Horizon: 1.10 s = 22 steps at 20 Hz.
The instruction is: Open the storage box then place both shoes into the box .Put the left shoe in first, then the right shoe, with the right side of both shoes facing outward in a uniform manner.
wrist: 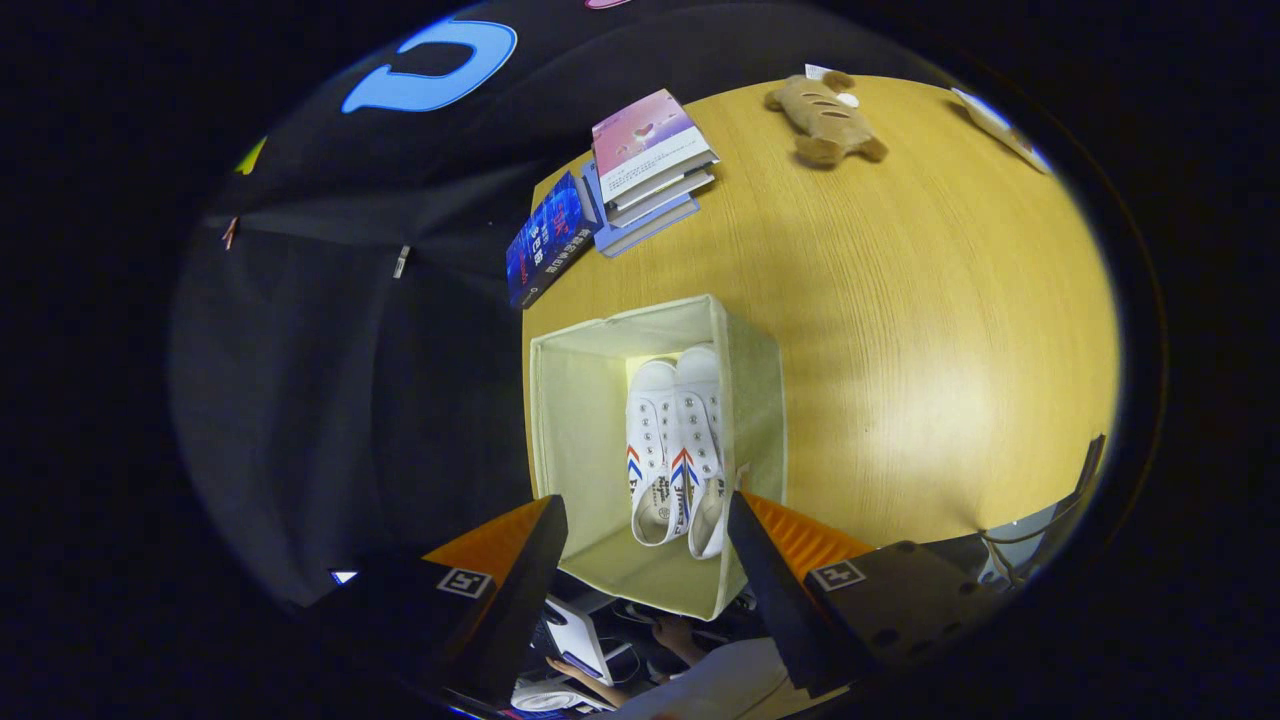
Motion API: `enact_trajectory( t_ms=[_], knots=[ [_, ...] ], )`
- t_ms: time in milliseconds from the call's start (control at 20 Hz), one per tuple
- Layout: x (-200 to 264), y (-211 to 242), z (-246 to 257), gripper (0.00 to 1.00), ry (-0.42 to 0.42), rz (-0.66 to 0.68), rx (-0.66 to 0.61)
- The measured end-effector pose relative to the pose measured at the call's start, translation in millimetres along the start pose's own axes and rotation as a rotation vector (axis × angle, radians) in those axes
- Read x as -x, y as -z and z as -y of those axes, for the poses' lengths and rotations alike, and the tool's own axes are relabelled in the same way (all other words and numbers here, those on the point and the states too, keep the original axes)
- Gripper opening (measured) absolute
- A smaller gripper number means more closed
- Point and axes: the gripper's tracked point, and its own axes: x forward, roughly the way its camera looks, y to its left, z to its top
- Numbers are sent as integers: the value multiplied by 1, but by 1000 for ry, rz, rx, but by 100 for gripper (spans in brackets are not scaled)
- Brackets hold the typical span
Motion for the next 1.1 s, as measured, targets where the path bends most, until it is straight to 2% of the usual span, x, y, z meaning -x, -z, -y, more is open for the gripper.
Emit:
enact_trajectory(
  t_ms=[200, 400, 800, 1100],
  knots=[
    [19, -7, 16, 99, 9, 73, 18],
    [45, -23, 46, 99, 56, 185, 33],
    [116, -69, 138, 99, 330, 489, 190],
    [175, -88, 164, 99, 469, 724, 300]
  ],
)
